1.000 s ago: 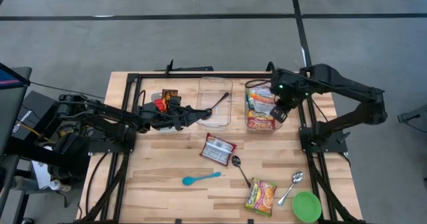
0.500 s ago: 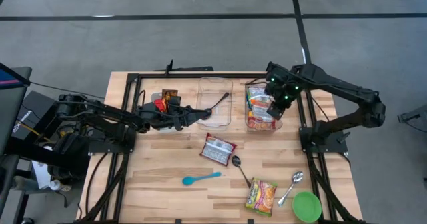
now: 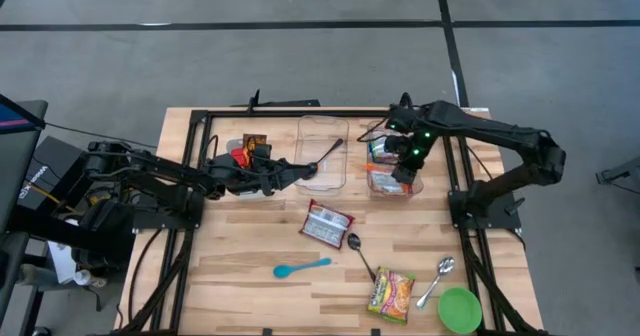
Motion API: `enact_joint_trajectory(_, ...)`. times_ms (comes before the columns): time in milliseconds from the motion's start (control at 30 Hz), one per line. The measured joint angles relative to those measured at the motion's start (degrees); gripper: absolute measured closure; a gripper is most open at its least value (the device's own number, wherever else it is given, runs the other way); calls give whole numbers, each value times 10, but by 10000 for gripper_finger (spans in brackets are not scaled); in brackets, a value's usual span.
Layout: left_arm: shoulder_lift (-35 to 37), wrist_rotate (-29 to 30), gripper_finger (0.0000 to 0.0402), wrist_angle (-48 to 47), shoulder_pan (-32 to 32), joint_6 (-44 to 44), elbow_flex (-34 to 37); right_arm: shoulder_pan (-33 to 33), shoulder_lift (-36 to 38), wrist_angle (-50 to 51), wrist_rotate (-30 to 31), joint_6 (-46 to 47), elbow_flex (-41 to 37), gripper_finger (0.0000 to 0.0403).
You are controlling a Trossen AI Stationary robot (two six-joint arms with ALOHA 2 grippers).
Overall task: Pick & Place Food Item
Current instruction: Put the orange noodle pack into the right transparent bin
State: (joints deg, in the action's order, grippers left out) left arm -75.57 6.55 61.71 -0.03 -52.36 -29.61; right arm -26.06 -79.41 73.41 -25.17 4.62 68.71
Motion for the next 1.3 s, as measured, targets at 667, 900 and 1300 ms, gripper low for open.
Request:
enact_joint_trajectory(667,0,0,238,0,0,-1,0,-68,-96,48,100,26,0,403)
enact_joint_trajectory(900,0,0,238,0,0,-2,0,-90,-95,63,102,41,0,403)
enact_joint_trajectory(1300,0,0,238,0,0,-2,0,-89,-95,84,135,76,0,316)
